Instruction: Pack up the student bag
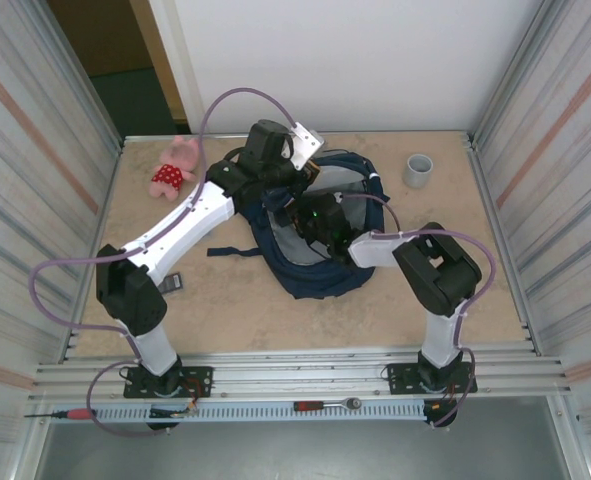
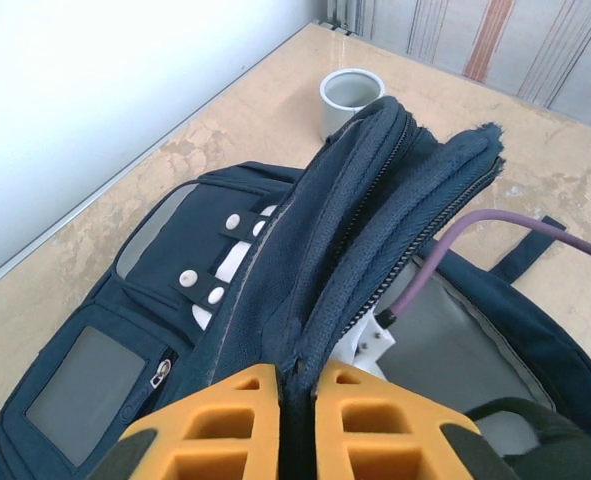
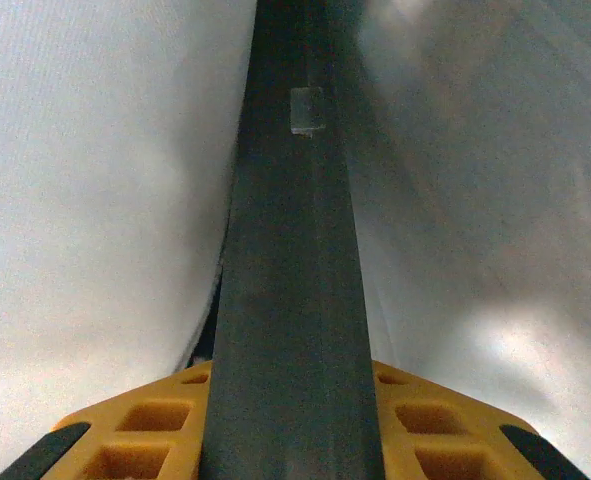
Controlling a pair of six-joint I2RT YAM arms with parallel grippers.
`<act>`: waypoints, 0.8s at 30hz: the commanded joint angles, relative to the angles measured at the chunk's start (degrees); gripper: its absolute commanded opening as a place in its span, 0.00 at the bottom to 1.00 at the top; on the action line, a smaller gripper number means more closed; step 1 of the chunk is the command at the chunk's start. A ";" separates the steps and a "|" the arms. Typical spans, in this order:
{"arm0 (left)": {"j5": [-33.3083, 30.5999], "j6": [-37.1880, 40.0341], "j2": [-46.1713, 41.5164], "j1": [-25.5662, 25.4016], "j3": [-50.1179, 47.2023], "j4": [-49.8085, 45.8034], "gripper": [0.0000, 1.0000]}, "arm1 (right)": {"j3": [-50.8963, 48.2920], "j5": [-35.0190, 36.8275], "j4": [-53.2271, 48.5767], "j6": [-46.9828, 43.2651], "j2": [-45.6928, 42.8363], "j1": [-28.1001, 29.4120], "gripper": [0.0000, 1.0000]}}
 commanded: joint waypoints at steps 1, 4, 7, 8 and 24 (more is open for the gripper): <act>2.23 -1.76 -2.20 0.38 4.23 8.42 0.00 | 1.91 0.71 -0.33 1.71 2.74 0.30 0.25; 1.85 -1.80 -2.13 0.72 3.83 8.34 0.00 | 1.78 -0.07 -4.18 1.53 2.62 0.26 0.35; 1.62 -2.31 -2.05 1.32 3.09 8.17 0.00 | 0.01 -0.72 -7.71 1.26 0.81 0.28 0.50; 1.54 -2.35 -2.19 1.48 2.69 8.20 0.00 | -1.15 -0.51 -8.56 0.96 -0.26 0.36 0.54; -0.16 0.43 -3.80 2.52 -4.53 9.07 0.00 | -9.63 2.55 -34.00 -12.37 -29.05 1.69 0.65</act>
